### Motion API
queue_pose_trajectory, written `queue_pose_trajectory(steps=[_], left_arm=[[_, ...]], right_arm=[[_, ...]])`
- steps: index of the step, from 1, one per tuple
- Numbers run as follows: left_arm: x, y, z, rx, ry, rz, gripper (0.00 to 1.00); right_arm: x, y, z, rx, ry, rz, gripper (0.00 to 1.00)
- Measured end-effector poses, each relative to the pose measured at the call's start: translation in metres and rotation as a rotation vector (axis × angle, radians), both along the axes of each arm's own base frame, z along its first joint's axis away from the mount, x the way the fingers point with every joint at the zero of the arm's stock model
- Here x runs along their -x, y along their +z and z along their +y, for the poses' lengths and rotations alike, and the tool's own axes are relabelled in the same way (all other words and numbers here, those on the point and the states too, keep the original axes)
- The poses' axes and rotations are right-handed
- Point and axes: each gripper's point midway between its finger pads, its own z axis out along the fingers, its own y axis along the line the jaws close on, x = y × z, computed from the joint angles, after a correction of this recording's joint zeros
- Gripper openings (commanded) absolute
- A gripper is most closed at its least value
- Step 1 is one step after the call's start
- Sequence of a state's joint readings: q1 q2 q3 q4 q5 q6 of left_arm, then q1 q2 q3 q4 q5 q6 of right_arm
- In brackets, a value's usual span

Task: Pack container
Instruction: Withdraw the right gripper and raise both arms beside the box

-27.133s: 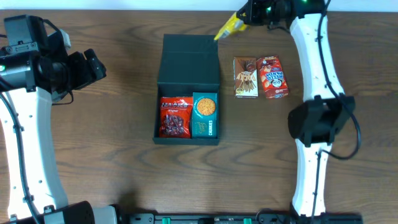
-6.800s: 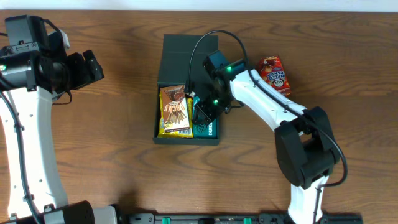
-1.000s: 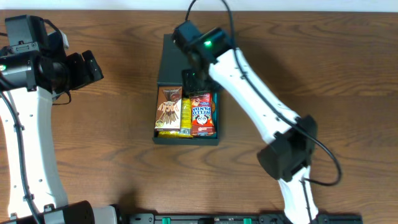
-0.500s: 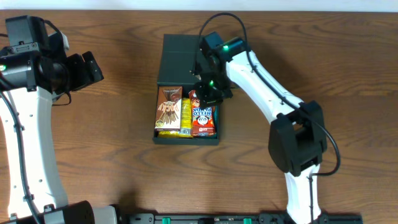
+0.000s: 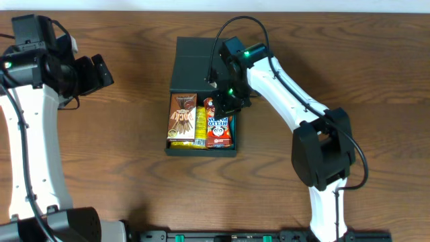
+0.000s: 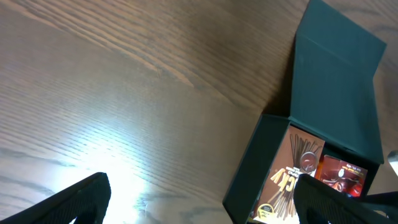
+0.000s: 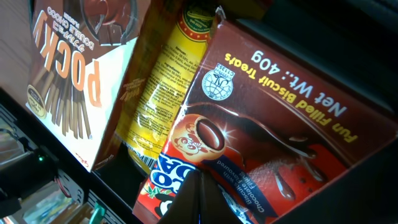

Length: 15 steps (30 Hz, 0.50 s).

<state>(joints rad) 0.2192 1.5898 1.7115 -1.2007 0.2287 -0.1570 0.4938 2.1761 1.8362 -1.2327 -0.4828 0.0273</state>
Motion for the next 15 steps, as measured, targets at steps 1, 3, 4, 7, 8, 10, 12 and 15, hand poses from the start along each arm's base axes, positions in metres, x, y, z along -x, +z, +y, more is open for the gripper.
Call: queue_pose_trajectory(steps=[1, 3, 4, 7, 8, 10, 12, 15], left_arm=[[-0.001, -0.001, -0.001, 0.008, -0.003, 0.003, 0.96], [-0.004, -0.004, -0.003, 0.023, -0.009, 0.005, 0.95], [-0.005, -0.005, -0.004, 0.03, -0.012, 0.005, 0.96], [-0.013, -0.011, -0.009, 0.041, -0.022, 0.006, 0.86], [-0.016, -0.013, -0.013, 0.044, -0.032, 0.009, 0.82], [-0.024, -0.02, -0.023, 0.05, -0.062, 0.015, 0.63], [-0.035, -0.032, -0.037, 0.059, -0.101, 0.028, 0.18], [-0.053, -0.054, -0.058, 0.068, -0.145, 0.046, 0.06]], right_arm=[[0.0, 0.0, 0.0, -0.001, 0.007, -0.001, 0.01], [0.003, 0.003, 0.001, -0.013, 0.023, 0.008, 0.02], [0.005, 0.006, 0.001, -0.017, 0.034, 0.01, 0.01], [0.001, 0.018, 0.002, -0.032, 0.051, -0.011, 0.01], [-0.005, 0.024, 0.004, -0.043, 0.052, -0.032, 0.01], [-0.02, 0.042, 0.006, -0.078, 0.045, -0.088, 0.01], [-0.04, 0.064, 0.005, -0.125, 0.029, -0.155, 0.01], [-0.067, 0.089, -0.012, -0.18, -0.014, -0.231, 0.01]])
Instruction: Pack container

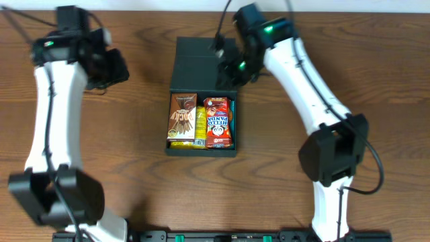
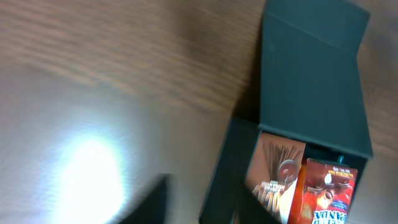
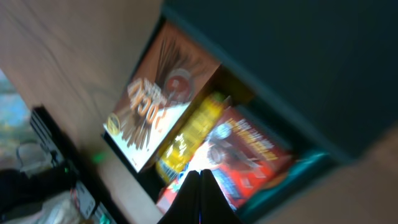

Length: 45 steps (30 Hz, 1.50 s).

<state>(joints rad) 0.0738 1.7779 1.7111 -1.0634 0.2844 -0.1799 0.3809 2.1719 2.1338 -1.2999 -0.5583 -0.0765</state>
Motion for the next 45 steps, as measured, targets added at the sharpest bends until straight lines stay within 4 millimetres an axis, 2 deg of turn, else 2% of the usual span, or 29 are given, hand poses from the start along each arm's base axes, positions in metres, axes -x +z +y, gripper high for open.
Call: queue_pose_trajectory(steps=[5, 8, 11, 15, 19, 23, 29, 37, 45], left_arm=[[-0.028, -0.038, -0.02, 0.014, -0.018, 0.026, 0.06], [-0.039, -0.064, -0.021, 0.037, 0.039, 0.065, 0.06], [-0.047, -0.088, -0.029, 0.099, 0.063, 0.103, 0.06], [-0.063, -0.105, -0.045, 0.201, 0.05, 0.095, 0.06], [-0.07, -0.116, -0.058, 0.287, 0.048, 0.106, 0.06], [-0.073, -0.128, -0.068, 0.346, 0.066, 0.134, 0.06], [-0.077, -0.134, -0.078, 0.371, 0.085, 0.144, 0.06], [-0.079, -0.138, -0.082, 0.394, 0.112, 0.155, 0.05], [-0.074, -0.166, -0.085, 0.412, 0.133, 0.227, 0.05]], right_arm=[[-0.04, 0.008, -0.049, -0.033, -0.111, -0.064, 0.01], [-0.057, 0.0, -0.079, -0.049, -0.176, -0.074, 0.02], [-0.064, -0.018, -0.091, -0.09, -0.2, -0.064, 0.02], [-0.061, -0.047, -0.091, -0.138, -0.205, -0.031, 0.01], [-0.053, -0.074, -0.087, -0.174, -0.215, 0.005, 0.01], [-0.055, -0.095, -0.084, -0.212, -0.24, -0.002, 0.01], [-0.058, -0.109, -0.078, -0.255, -0.277, 0.039, 0.01], [-0.058, -0.146, -0.069, -0.32, -0.315, 0.151, 0.01], [-0.061, -0.15, -0.061, -0.392, -0.317, 0.184, 0.01]])
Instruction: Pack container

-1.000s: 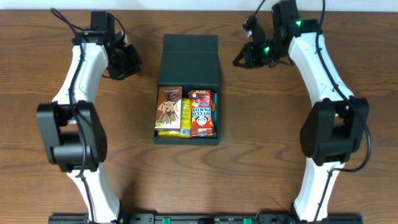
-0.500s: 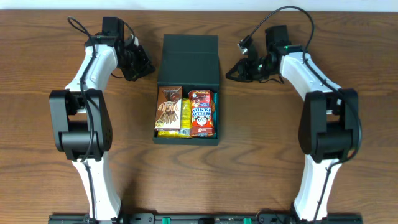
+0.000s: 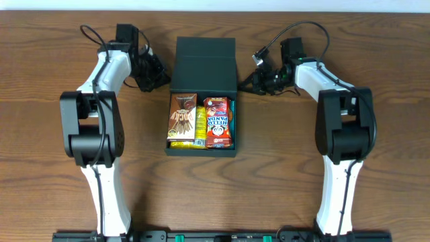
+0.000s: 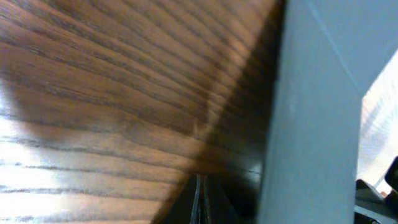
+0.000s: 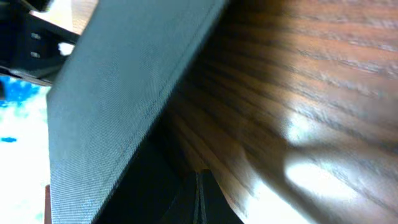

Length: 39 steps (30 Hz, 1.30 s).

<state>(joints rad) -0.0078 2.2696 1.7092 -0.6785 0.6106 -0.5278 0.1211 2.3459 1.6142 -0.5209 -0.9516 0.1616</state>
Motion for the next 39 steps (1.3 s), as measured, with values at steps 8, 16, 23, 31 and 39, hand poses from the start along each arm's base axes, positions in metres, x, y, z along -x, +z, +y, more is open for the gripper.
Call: queue_pose_trajectory(steps=[8, 16, 23, 31, 39], left_arm=[[-0.004, 0.002, -0.004, 0.026, -0.007, -0.021, 0.06], [-0.015, 0.012, -0.01, 0.086, -0.023, -0.084, 0.06], [-0.016, 0.018, -0.013, 0.127, -0.073, -0.124, 0.06], [-0.01, 0.035, -0.03, 0.241, -0.208, -0.213, 0.06], [0.002, 0.044, -0.045, 0.31, -0.31, -0.252, 0.06]], right_arm=[[-0.016, 0.015, 0.014, -0.111, 0.003, -0.067, 0.01], [-0.02, 0.035, 0.023, -0.22, 0.025, -0.092, 0.01], [-0.016, 0.044, 0.026, -0.275, 0.051, -0.089, 0.02], [-0.008, 0.063, 0.03, -0.389, 0.12, -0.106, 0.01], [0.002, 0.079, 0.033, -0.481, 0.176, -0.094, 0.02]])
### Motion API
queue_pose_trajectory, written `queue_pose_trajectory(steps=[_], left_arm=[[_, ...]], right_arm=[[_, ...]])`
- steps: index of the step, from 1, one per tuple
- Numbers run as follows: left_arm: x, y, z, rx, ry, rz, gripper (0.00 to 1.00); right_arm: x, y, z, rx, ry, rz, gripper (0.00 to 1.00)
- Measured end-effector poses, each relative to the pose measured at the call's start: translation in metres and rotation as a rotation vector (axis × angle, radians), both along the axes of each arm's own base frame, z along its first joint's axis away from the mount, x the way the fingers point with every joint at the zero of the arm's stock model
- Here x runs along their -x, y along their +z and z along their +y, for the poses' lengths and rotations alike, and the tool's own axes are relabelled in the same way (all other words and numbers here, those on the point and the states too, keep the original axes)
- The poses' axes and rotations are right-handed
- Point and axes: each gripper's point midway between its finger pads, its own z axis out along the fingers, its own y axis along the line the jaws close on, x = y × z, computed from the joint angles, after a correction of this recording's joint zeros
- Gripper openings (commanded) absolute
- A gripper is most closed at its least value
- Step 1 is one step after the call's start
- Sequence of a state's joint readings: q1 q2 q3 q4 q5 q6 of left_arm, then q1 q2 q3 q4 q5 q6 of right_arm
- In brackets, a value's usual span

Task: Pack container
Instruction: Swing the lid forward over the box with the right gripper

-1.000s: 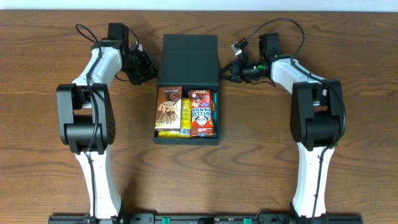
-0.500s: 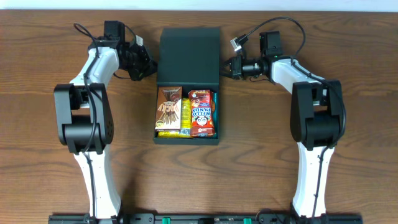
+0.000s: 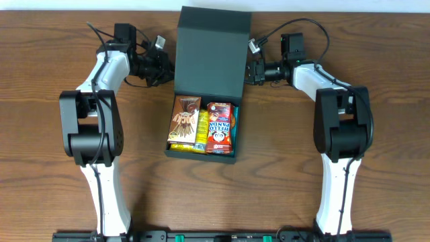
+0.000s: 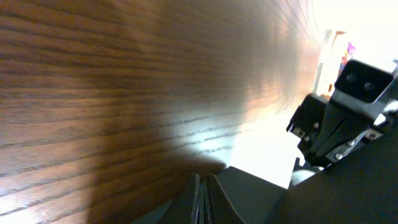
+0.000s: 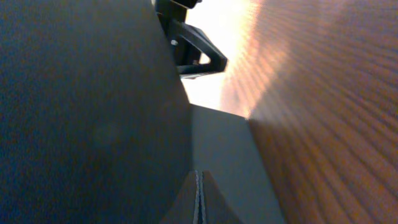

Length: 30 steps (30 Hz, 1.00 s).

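A dark green box [image 3: 201,153] stands mid-table holding a brown Pocky box [image 3: 186,119], a yellow packet [image 3: 199,129] and a red Hello Panda box [image 3: 220,126]. Its hinged lid [image 3: 212,54] is raised and leans over the back of the box. My left gripper [image 3: 169,68] is shut, its tip at the lid's left edge. My right gripper [image 3: 250,70] is shut at the lid's right edge. In the left wrist view the shut fingers [image 4: 200,190] point under the dark lid [image 4: 348,193]. The right wrist view shows shut fingers [image 5: 199,186] against the lid [image 5: 81,124].
The wooden table [image 3: 349,40] stretches to both sides of the box. Both arms reach in from the front edge along the left and right. Cables loop near each wrist at the back of the table.
The lid lay flat on the table behind the box; now it is lifted and covers the box's back part. Both shut grippers sit closer in at its sides.
At first my right gripper was down in the box at the Hello Panda and my left arm was far left. Then the right gripper was over the flat lid. Later both shut grippers were at the lid's sides, and now the lid is raised.
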<state>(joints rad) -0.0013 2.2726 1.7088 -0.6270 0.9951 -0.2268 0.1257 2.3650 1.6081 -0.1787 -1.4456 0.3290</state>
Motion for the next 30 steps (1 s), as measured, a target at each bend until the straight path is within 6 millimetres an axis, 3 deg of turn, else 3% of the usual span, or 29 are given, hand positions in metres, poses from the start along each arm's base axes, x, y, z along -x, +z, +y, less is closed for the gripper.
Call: queue_pose_trajectory(steps=[7, 18, 24, 30], left_arm=[[0.002, 0.021, -0.004, 0.001, -0.05, -0.087, 0.06], [0.021, 0.087, 0.0, -0.048, -0.137, -0.277, 0.06], [0.029, 0.103, 0.003, -0.099, -0.151, -0.317, 0.06], [0.036, 0.112, 0.005, -0.123, -0.173, -0.345, 0.06]], right_arm=[[0.0, 0.014, 0.002, -0.053, 0.034, -0.006, 0.02], [-0.014, 0.046, 0.006, -0.092, 0.057, -0.017, 0.02], [-0.012, 0.08, 0.023, -0.113, 0.093, -0.11, 0.02], [0.01, 0.116, 0.041, -0.136, 0.142, -0.178, 0.02]])
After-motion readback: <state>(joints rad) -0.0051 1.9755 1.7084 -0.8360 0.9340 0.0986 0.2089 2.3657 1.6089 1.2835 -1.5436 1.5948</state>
